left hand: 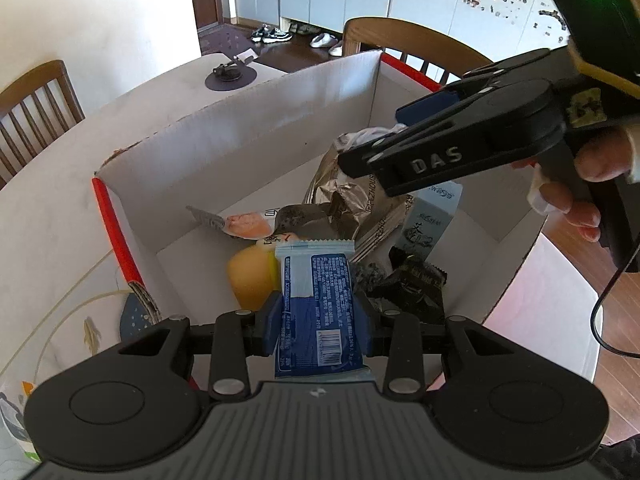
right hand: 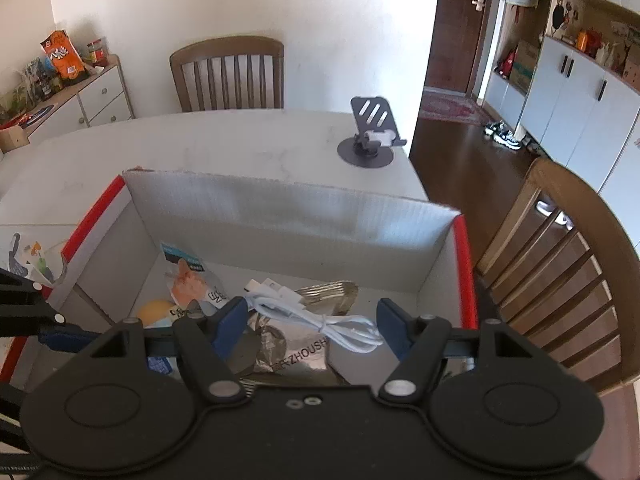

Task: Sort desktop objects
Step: 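Lower and release the biscuit pack with left tool while right tool releases the cable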

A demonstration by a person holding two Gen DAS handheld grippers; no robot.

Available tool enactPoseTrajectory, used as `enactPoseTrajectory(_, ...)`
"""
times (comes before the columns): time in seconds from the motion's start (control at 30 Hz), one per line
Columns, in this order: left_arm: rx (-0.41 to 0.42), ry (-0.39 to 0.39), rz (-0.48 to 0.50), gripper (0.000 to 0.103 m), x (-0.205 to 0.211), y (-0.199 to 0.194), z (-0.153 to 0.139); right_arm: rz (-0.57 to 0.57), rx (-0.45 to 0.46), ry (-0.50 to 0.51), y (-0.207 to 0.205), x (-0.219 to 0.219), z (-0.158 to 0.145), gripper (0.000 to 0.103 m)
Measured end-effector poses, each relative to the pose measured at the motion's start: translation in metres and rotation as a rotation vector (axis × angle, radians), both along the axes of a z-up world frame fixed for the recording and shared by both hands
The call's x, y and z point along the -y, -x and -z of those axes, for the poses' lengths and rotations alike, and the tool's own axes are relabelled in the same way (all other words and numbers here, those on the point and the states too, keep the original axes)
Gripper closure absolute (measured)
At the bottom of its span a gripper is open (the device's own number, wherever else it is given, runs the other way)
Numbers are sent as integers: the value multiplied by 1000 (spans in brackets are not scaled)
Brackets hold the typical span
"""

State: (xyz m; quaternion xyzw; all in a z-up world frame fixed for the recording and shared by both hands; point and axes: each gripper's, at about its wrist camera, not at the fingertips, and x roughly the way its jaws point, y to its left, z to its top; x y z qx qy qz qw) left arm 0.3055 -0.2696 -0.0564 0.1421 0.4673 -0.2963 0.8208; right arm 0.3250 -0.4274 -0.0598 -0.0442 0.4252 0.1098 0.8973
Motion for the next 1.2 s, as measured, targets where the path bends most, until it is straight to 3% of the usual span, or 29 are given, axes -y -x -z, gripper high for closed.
enactPoseTrajectory(0.6, -64, 15, 24, 66, 5, -5, 1, -18, -59, 0, -5, 1, 13, 31)
enactPoseTrajectory(0.77, -51, 24, 15, 51, 5, -4, -3, -25, -54, -2, -2, 1, 11, 28)
enactPoseTrajectory(1.2, -27, 75, 12, 50, 4, 9, -18, -39, -33, -40, 15, 4, -8, 27)
